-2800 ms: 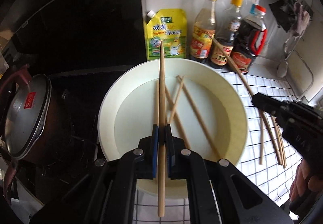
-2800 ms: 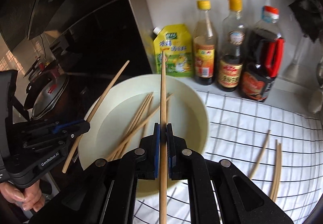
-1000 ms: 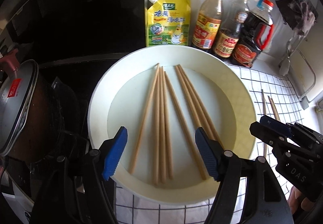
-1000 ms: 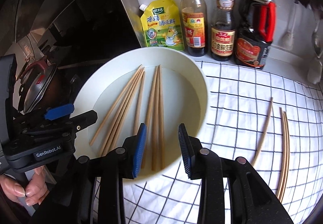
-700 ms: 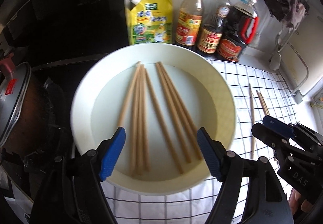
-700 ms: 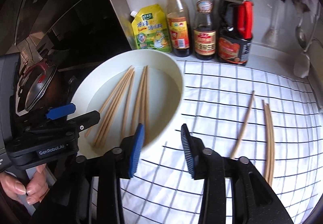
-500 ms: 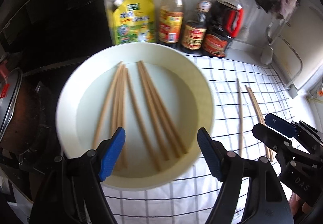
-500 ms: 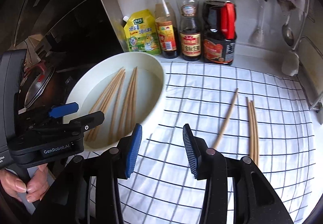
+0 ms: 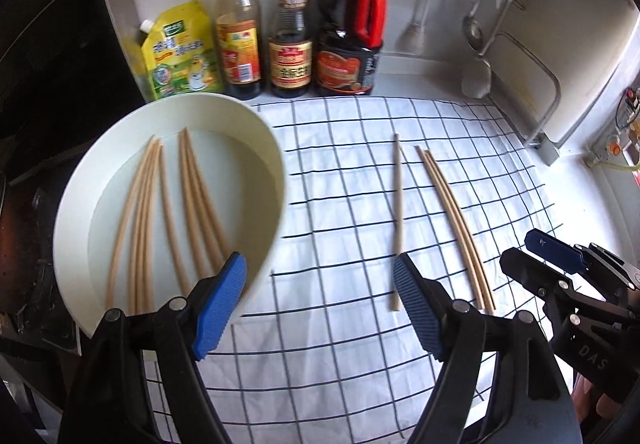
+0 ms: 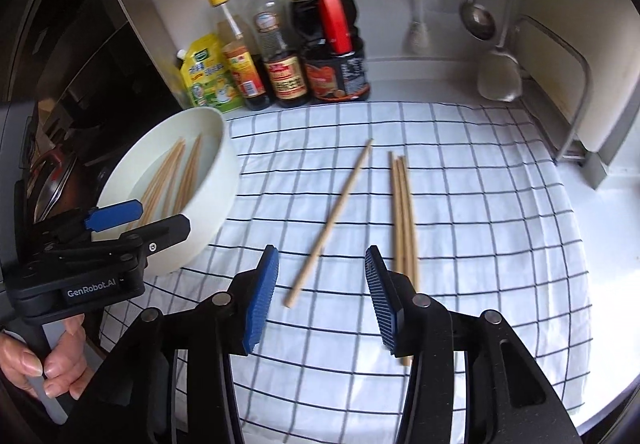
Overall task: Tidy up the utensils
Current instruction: 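Move both open tools back over the remaining chopsticks on the cloth, then pinch one chopstick in the left tool while the right tool pinches another, then lift both held chopsticks and carry them over the white basin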
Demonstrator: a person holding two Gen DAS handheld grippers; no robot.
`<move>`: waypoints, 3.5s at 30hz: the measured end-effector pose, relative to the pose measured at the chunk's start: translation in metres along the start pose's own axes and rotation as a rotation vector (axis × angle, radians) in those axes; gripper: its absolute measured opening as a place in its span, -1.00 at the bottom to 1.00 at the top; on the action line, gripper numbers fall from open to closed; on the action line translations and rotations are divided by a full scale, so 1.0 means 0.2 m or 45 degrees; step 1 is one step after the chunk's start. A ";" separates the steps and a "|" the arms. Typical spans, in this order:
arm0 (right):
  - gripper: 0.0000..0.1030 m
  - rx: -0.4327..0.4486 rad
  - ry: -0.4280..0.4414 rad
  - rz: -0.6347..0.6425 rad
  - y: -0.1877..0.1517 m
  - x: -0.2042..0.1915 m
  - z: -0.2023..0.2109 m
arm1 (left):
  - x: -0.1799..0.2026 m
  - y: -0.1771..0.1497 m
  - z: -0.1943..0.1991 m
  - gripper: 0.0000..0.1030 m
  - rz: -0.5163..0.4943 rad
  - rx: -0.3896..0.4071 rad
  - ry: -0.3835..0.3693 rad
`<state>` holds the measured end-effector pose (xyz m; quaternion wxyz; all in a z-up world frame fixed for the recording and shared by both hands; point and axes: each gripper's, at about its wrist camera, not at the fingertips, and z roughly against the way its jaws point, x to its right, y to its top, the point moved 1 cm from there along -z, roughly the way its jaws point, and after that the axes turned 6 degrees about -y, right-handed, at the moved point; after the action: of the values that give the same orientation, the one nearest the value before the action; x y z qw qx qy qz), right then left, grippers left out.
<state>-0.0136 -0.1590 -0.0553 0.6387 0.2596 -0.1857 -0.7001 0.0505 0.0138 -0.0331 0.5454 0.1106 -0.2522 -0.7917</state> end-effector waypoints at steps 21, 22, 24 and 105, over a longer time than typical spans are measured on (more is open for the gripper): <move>-0.12 -0.007 -0.076 -0.086 -0.10 0.41 -0.05 | 0.36 -0.04 -0.22 0.45 -0.042 -0.081 -0.005; -0.12 -0.006 -0.078 -0.079 -0.10 0.41 -0.06 | 0.37 -0.04 -0.23 0.45 -0.038 -0.081 -0.002; -0.12 0.000 -0.077 -0.069 -0.10 0.42 -0.07 | 0.37 -0.04 -0.23 0.45 -0.033 -0.077 0.006; -0.88 -0.055 0.017 -0.162 -0.08 0.48 -0.32 | 0.38 0.03 -0.42 -0.86 -0.020 -0.143 -0.074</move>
<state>0.0065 -0.2485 -0.1279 0.5997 0.2615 -0.1494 -0.7414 0.0642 -0.0817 -0.0929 0.5371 0.0587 -0.2224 -0.8116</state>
